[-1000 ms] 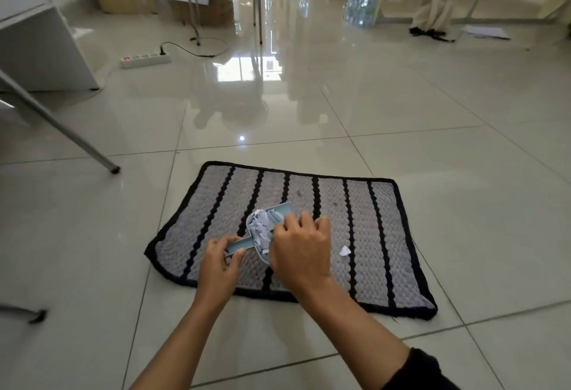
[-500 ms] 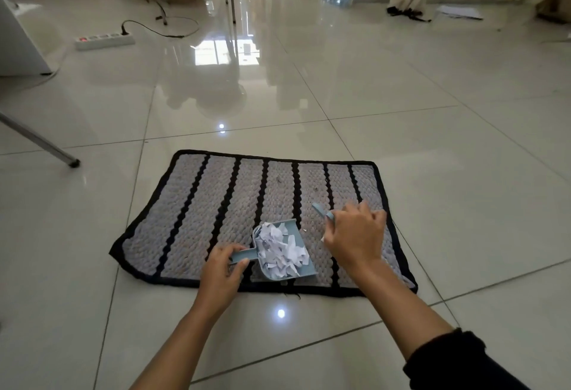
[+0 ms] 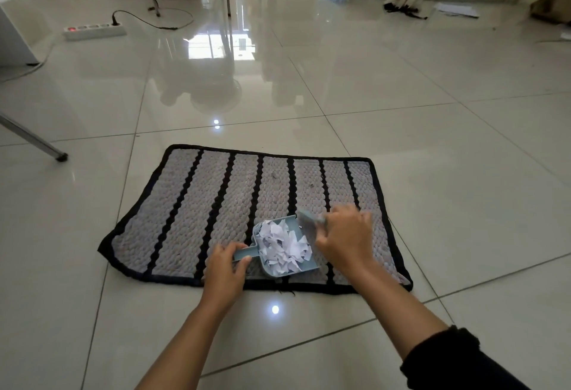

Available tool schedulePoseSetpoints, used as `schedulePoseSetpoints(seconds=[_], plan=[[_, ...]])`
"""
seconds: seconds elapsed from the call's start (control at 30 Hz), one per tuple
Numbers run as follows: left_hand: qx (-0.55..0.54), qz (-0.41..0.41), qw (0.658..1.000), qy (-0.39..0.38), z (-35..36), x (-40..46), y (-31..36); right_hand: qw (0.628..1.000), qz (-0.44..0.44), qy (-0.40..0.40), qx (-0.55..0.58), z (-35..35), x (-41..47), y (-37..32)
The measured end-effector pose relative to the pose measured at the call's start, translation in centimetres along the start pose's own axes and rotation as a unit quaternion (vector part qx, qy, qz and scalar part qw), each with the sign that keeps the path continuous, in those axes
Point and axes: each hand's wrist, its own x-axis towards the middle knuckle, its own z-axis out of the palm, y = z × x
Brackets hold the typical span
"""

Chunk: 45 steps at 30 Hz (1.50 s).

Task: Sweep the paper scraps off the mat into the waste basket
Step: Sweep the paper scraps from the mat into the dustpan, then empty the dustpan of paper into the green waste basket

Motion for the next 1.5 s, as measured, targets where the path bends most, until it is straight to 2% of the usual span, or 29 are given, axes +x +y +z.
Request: schedulePoseSetpoints(seconds=[0.1, 0.27, 0.43, 0.73, 0.87, 1.17, 1.4, 1.5], plan=[[-0.010, 0.006, 1.000, 0.005, -0.1, -0.2, -0.1, 0.999, -0.048, 0.020, -0.012, 1.3, -1.6, -2.3], [-0.028, 0.032, 0.999, 0.019, -0.6, -0.6, -0.3, 0.995, -0.063, 0.022, -0.077, 1.6, -2.3, -3.9], [-0.048, 0.030, 0.997, 0.060, -2.9, -1.7, 0.2, 0.991, -0.094, 0.039, -0.087, 0.1, -2.4, -6.1], [-0.026, -0.014, 0.971, 0.238, -14.5, -9.1, -1.1, 0.965, -0.253, 0.065, -0.035, -3.6, -5.7, -17.7], [-0.024, -0.052, 0.948, 0.313, -20.6, -15.5, -2.8, 0.935, -0.344, 0.085, 0.006, -5.1, -9.7, -24.2], [0.000, -0.142, 0.878, 0.456, -30.6, -31.6, -8.5, 0.842, -0.528, 0.083, 0.069, -5.7, -22.4, -37.8], [0.041, -0.172, 0.820, 0.544, -37.5, -42.9, -10.3, 0.769, -0.614, 0.086, 0.154, -7.9, -31.3, -46.5], [0.060, -0.181, 0.796, 0.575, -40.5, -46.7, -10.8, 0.751, -0.632, 0.084, 0.171, -10.0, -34.3, -49.8]])
